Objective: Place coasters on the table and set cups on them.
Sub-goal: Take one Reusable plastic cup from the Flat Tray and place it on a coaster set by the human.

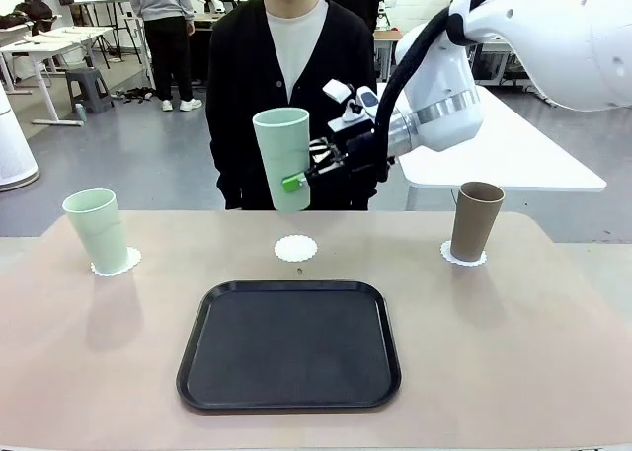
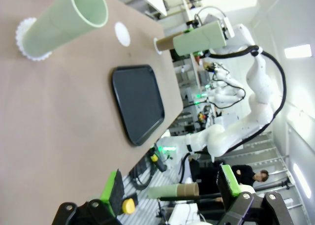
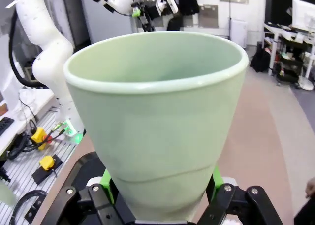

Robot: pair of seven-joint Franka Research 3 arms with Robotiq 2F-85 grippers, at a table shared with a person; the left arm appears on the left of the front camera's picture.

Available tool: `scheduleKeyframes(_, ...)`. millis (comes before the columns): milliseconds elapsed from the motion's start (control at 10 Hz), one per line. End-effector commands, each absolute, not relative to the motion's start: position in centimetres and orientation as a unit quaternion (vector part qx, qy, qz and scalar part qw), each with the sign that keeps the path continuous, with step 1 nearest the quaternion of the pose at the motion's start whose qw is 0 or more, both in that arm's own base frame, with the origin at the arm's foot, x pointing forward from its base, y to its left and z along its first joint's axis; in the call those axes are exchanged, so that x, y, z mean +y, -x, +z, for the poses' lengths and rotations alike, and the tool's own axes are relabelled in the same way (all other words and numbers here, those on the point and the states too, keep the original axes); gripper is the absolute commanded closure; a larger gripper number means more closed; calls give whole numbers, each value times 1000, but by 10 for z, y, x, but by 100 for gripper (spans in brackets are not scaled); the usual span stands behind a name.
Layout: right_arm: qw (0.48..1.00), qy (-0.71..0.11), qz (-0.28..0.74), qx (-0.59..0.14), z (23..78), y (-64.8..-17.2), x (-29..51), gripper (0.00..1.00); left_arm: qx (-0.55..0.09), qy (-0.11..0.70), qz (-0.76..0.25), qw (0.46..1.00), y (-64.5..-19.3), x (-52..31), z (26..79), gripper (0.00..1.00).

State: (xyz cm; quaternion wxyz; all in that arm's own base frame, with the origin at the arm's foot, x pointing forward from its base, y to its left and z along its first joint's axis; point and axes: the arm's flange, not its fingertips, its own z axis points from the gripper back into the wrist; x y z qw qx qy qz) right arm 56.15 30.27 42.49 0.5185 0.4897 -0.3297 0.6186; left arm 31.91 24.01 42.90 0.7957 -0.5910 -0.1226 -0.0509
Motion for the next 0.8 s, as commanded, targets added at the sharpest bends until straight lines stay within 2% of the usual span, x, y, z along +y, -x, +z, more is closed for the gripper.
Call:
scheduleKeyframes(0, 506, -534, 605, -304, 431, -607, 319, 19, -128, 594, -53, 792, -317, 240, 430, 0)
scheduleKeyframes(300, 512, -543, 598, -294, 430, -640, 318, 19, -128, 594, -53, 792, -317, 240, 430, 0)
scheduleKeyframes(500, 522, -514, 612, -297, 435, -630, 309, 19, -128, 594, -53, 792, -317, 240, 430, 0)
scheduleKeyframes(700, 508, -542, 593, -310, 423, -633, 316, 19, -128, 594, -53, 792, -317, 240, 430, 0)
